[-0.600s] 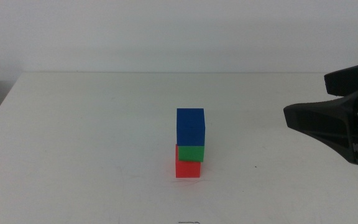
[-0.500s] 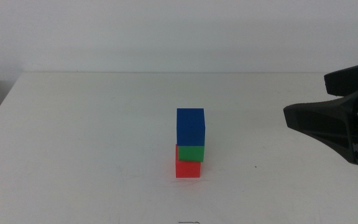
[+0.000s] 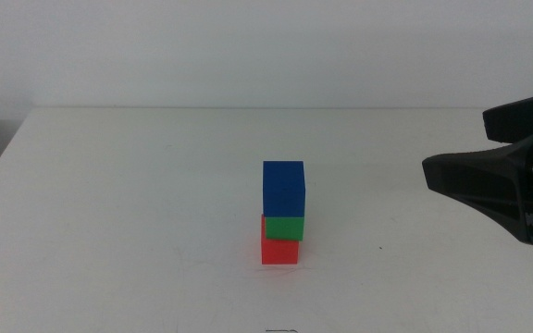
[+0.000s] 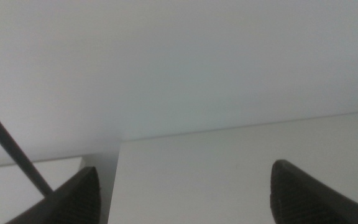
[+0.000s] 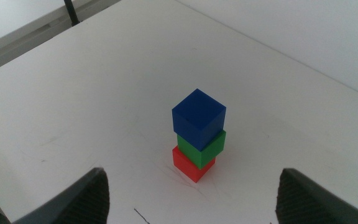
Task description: Stack red cubes first, then green, then blue cubes in a specific spot.
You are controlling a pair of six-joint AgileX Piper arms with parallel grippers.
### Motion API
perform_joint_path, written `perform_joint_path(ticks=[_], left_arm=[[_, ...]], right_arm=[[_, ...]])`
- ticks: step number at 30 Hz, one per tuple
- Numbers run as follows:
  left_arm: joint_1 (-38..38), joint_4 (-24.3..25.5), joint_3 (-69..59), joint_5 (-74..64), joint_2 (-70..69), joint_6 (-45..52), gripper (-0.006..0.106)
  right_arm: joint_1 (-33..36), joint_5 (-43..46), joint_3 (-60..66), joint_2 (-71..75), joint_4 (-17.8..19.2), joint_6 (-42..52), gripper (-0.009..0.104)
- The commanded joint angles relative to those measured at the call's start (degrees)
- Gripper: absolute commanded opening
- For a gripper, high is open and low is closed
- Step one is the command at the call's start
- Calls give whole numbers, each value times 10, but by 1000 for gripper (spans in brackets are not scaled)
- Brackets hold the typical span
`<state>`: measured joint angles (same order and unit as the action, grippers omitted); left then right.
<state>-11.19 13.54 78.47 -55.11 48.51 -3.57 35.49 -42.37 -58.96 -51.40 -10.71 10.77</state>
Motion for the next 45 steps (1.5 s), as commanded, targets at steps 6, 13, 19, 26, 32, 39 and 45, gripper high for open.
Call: perform_joint_path(ticks=[6,13,19,26,32,39,45], left_arm=[[0,-19,12,60,1,0,94],[0,-16,8,65,7,0,94],[0,-49,-72,153,-16,0,94],[0,-57,-219,323,-49,0,94],[0,-89,-362,433,-76,0,94],[0,-127,-514,438,-185,0,94],[19,-104,-618,437,-313,0,94]], right_arm=[[-3,40,-16,6,-3,7,85],[-3,40,-16,6,-3,7,85],[-3,40,-14,6,28,7,85],[-4,122,26,6,63,7,85],[-5,268,85,9,51,7,85],[-132,322,187,72,36,7,85],[-281,331,291,147,42,7,85]])
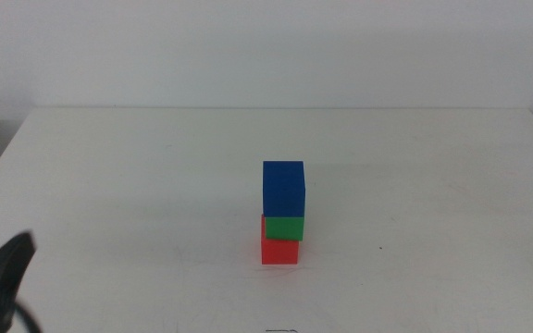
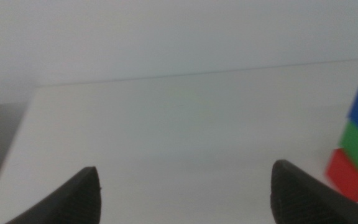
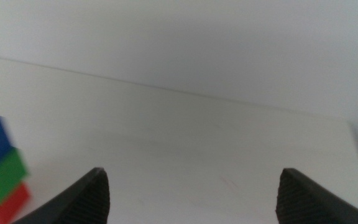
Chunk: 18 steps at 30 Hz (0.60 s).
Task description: Stack red cubes first, then green, then blue cubes in a specific spot.
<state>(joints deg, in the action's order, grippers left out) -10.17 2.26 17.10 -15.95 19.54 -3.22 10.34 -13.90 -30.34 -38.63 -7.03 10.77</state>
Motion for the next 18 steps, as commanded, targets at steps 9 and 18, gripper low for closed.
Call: perform_joint_path(ticks=[9,18], left_arm=[[89,1,-107,50,-157,-3,94],[87,11,-150,62,-208,-3,94]], right_arm=[[-45,73,178,202,66,7,85],[-75,72,283,313,70,7,85]])
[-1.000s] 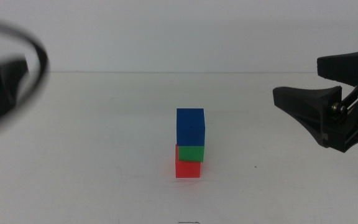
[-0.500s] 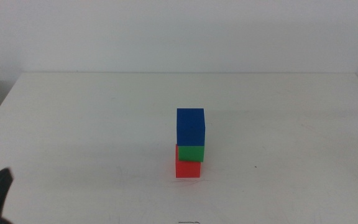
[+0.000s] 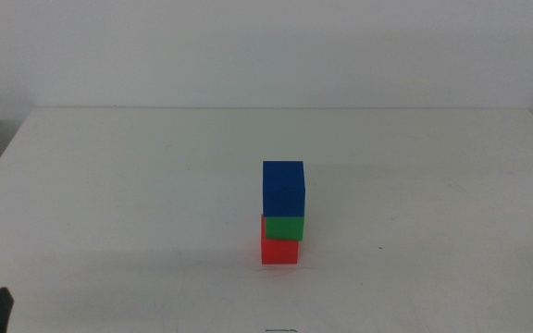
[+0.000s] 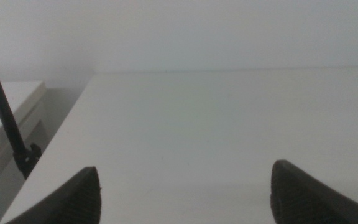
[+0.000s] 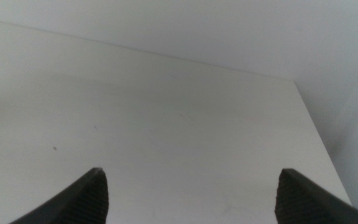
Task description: Stack red cubes first, then green, then blue cubes in a specific spot.
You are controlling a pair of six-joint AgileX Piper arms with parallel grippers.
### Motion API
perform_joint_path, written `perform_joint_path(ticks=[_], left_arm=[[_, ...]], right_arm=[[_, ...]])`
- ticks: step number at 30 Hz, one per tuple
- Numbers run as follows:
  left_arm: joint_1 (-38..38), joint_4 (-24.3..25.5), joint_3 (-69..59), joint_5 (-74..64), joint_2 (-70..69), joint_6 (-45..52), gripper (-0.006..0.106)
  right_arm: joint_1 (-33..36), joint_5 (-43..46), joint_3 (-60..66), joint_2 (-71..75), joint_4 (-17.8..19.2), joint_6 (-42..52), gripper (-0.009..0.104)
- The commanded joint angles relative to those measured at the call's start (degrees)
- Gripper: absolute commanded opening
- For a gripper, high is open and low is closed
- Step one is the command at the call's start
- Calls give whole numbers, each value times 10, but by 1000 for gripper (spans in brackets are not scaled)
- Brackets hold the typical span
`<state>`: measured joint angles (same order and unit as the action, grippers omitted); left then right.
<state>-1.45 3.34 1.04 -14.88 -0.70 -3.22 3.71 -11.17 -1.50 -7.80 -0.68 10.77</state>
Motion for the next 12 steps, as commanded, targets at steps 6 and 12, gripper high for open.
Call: perform_joint_path(ticks=[6,12], left_arm=[[-1,0,-7,51,-13,-3,94],[-1,-1,-26,46,-13,-3,94]], right_arm=[[-28,25,21,61,7,7,85],[-29,28,21,97,7,7,85]])
